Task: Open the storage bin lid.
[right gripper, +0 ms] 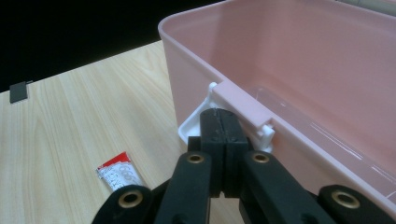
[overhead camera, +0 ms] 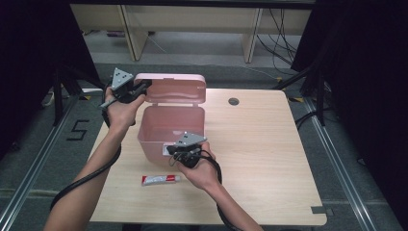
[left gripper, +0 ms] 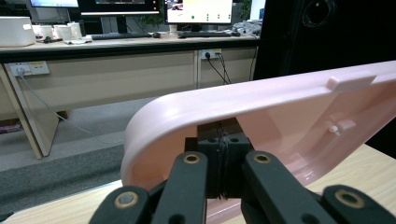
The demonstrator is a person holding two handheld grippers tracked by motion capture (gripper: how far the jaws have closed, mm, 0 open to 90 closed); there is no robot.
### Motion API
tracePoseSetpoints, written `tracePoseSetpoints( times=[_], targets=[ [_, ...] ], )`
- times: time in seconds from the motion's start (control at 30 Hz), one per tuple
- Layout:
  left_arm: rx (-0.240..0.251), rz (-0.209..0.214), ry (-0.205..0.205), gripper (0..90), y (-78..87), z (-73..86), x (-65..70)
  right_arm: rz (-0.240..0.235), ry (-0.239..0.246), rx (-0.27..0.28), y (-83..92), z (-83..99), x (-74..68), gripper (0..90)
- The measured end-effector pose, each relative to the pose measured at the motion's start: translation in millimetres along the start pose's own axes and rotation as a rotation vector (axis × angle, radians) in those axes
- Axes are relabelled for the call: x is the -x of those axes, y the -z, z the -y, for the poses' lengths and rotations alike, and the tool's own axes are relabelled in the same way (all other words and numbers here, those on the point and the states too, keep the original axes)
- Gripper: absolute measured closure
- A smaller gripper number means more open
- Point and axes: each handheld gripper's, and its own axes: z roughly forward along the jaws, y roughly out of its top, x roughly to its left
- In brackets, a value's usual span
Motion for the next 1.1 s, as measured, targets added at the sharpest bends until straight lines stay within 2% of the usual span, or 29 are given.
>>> tracePoseSetpoints(
  times=[0.77, 0.83, 0.97, 1.0, 1.03, 1.07, 1.1],
  targets=[
    [-0.027, -0.039, -0.002, 88.7, -14.5, 5.4, -7.3, 0.000, 0.000, 0.004, -0.1, 0.2, -0.1, 90.0],
    [-0.028, -0.042, -0.002, 88.6, -15.8, 6.4, -7.8, 0.009, -0.002, 0.022, -1.5, 0.7, -0.6, 90.0],
    [-0.039, -0.050, -0.001, 88.5, -19.4, 9.9, -9.3, 0.009, -0.004, 0.021, -1.4, 0.9, -0.8, 90.0],
    [-0.037, -0.054, -0.015, 88.5, -20.4, 10.3, -10.5, 0.010, -0.003, 0.022, -1.4, 0.9, -0.8, 90.0],
    [-0.039, -0.055, -0.015, 88.5, -21.4, 10.9, -10.9, 0.005, 0.007, 0.004, 0.3, 0.2, -0.1, 90.0],
    [-0.041, -0.057, -0.014, 88.5, -22.7, 11.6, -11.1, 0.002, 0.020, 0.014, -0.4, 0.2, 0.7, 90.0],
    [-0.046, -0.060, -0.015, 88.5, -23.3, 12.0, -11.5, 0.004, 0.013, 0.012, -0.3, 0.3, 0.2, 90.0]
  ],
)
